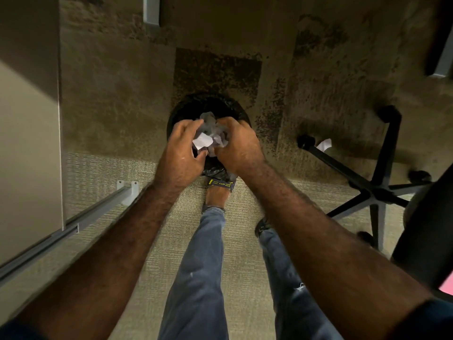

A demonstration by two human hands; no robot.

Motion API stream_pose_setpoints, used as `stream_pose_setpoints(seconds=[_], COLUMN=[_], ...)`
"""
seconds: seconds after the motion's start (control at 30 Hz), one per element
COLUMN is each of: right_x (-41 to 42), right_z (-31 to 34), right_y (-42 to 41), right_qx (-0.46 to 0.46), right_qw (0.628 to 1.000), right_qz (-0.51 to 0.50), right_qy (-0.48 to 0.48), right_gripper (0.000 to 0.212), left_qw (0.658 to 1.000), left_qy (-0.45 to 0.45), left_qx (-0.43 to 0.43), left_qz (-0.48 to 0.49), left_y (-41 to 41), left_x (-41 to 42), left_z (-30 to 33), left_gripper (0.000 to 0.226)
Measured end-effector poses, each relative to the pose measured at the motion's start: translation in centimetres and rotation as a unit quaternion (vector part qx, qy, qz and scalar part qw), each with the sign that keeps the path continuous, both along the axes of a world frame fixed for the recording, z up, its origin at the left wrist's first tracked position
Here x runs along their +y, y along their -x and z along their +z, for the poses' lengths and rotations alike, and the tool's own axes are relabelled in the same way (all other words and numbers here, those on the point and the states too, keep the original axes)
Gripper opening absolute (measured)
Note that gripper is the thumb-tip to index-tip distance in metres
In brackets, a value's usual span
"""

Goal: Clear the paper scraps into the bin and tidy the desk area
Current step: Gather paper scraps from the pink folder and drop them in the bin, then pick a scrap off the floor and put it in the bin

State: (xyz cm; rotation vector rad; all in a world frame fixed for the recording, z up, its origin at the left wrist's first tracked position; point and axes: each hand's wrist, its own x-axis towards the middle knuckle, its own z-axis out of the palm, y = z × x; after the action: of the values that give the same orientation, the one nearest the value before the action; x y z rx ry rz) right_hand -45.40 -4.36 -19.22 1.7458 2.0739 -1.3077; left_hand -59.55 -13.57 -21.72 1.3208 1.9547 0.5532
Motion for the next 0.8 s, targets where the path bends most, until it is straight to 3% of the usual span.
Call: stream_pose_setpoints(seconds=[0.27, 0.6, 0.8], right_x=[0.7, 2.4, 3.5], right_z=[-1.6, -7.7, -12.5], right_y=[-4.3, -13.3, -19.6], right_qx=[-0.017, -0.145, -0.174], right_qw=[0.999, 0.986, 0.977], right_qz=[-0.022, -0.046, -0.06], right_qy=[-0.03, -0.068, -0.106], right_gripper=[0.06, 0.047, 0.054], left_qw=[0.999, 0.998, 0.996], left_qy=[-0.023, -0.029, -0.043], left_qx=[0.029, 0.042, 0.065], left_qz=[-0.022, -0.038, -0.05], left_y=[-3.0, -10.1, -15.7], left_x=[0.8, 3.1, 4.7], left_z=[-0.7, -3.1, -6.0], left_gripper=[0.065, 0.054, 0.055])
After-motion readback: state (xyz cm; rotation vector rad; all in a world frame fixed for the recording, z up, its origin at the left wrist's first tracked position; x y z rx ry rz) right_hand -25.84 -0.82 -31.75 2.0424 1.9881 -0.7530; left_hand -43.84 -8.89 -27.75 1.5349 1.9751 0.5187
